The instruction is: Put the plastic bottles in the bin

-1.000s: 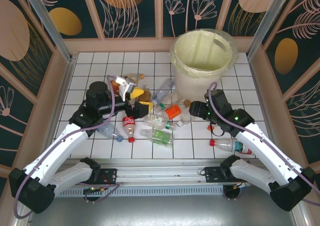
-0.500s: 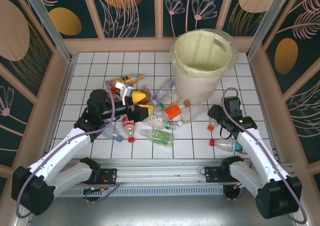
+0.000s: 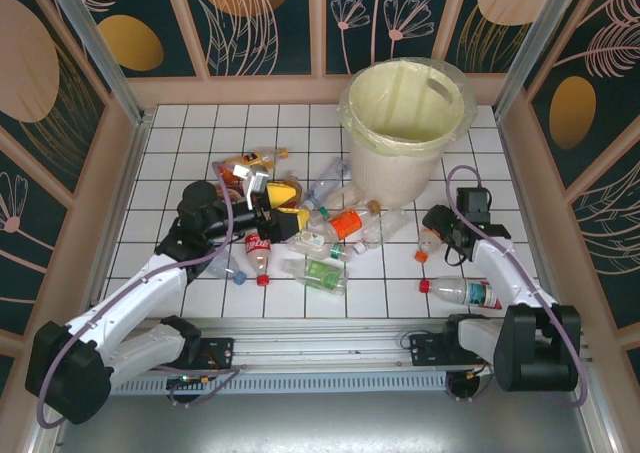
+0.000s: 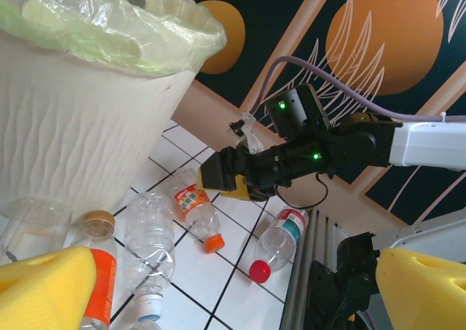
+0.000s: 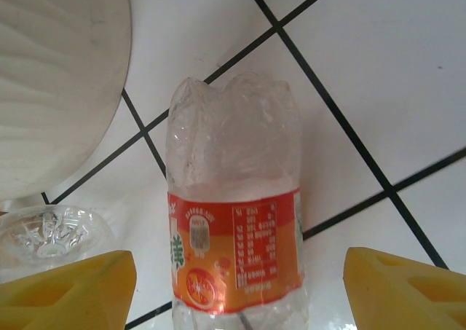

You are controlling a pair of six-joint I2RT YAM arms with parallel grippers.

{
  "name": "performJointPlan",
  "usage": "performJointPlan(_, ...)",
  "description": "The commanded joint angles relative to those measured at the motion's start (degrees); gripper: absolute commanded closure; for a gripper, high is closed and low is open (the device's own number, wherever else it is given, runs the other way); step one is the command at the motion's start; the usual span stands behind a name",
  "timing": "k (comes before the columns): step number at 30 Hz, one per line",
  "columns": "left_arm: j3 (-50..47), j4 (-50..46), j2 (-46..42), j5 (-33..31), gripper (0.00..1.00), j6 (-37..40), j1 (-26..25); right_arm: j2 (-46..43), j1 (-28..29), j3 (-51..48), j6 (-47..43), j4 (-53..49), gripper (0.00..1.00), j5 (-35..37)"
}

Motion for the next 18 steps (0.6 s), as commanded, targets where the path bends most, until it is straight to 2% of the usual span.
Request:
performJointPlan(1, -0.64, 3.35, 0.91, 0.35, 0.01, -1.28, -0.32, 2.4, -0.43, -1.39, -2.09, 5.12, 0.26, -2.04)
performJointPlan(18, -1.35, 4.69, 2.37, 0.61, 0.01, -1.28, -0.32, 10.75, -1.11, -2.03, -3.32, 11.11, 0.34, -2.34)
